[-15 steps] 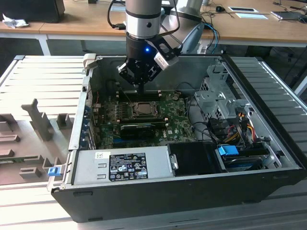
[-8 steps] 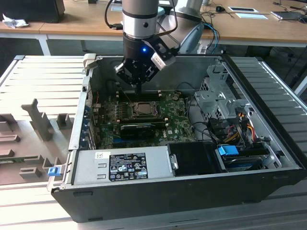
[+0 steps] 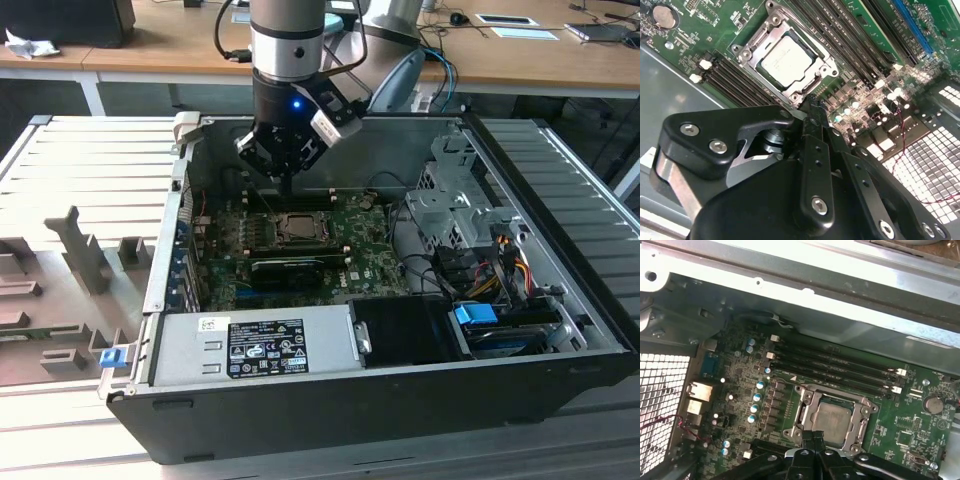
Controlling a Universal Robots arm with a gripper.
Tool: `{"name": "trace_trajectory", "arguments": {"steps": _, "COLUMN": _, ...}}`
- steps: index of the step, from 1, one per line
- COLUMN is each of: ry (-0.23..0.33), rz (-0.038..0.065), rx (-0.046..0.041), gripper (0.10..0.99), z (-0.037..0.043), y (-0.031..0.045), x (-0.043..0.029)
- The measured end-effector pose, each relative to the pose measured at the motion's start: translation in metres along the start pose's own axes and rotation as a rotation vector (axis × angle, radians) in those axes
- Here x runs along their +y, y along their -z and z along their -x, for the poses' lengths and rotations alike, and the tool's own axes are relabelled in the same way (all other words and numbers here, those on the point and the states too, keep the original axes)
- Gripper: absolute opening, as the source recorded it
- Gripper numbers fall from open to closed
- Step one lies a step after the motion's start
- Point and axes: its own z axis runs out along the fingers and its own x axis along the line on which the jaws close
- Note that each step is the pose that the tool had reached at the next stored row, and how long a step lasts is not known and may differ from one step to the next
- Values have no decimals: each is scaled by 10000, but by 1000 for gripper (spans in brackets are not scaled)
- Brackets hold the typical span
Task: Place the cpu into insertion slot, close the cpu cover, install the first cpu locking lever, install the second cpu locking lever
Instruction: 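Install the first cpu locking lever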
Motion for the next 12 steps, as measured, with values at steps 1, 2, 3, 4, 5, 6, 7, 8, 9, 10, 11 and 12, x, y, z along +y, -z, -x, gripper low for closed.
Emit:
{"name": "trace_trajectory", "arguments": {"steps": 1, "ry": -1, "rz": -1, "rx": 1, "gripper": 106, "z": -10, "y": -1, "x": 3}}
{"name": "trace_trajectory", "arguments": {"steps": 2, "ry": -3, "rz": -1, "rx": 0, "gripper": 106, "z": -21, "y": -2, "x": 6}}
{"name": "trace_trajectory", "arguments": {"steps": 3, "ry": -4, "rz": 0, "rx": -1, "gripper": 106, "z": -31, "y": -3, "x": 8}}
{"name": "trace_trajectory", "arguments": {"steps": 4, "ry": -6, "rz": 0, "rx": -1, "gripper": 106, "z": -40, "y": -5, "x": 11}}
{"name": "trace_trajectory", "arguments": {"steps": 5, "ry": -7, "rz": -1, "rx": -1, "gripper": 106, "z": -50, "y": -6, "x": 14}}
{"name": "trace_trajectory", "arguments": {"steps": 6, "ry": -10, "rz": -1, "rx": -2, "gripper": 106, "z": -59, "y": -8, "x": 16}}
{"name": "trace_trajectory", "arguments": {"steps": 7, "ry": -14, "rz": -2, "rx": -2, "gripper": 106, "z": -63, "y": -9, "x": 17}}
{"name": "trace_trajectory", "arguments": {"steps": 8, "ry": -32, "rz": -2, "rx": -1, "gripper": 106, "z": -70, "y": -10, "x": 19}}
{"name": "trace_trajectory", "arguments": {"steps": 9, "ry": -54, "rz": -2, "rx": -2, "gripper": 106, "z": -73, "y": -11, "x": 20}}
{"name": "trace_trajectory", "arguments": {"steps": 10, "ry": -105, "rz": -1, "rx": -3, "gripper": 106, "z": -73, "y": -13, "x": 19}}
{"name": "trace_trajectory", "arguments": {"steps": 11, "ry": -248, "rz": 1, "rx": -6, "gripper": 106, "z": -73, "y": -19, "x": 20}}
{"name": "trace_trajectory", "arguments": {"steps": 12, "ry": -451, "rz": 1, "rx": -7, "gripper": 106, "z": -73, "y": -26, "x": 19}}
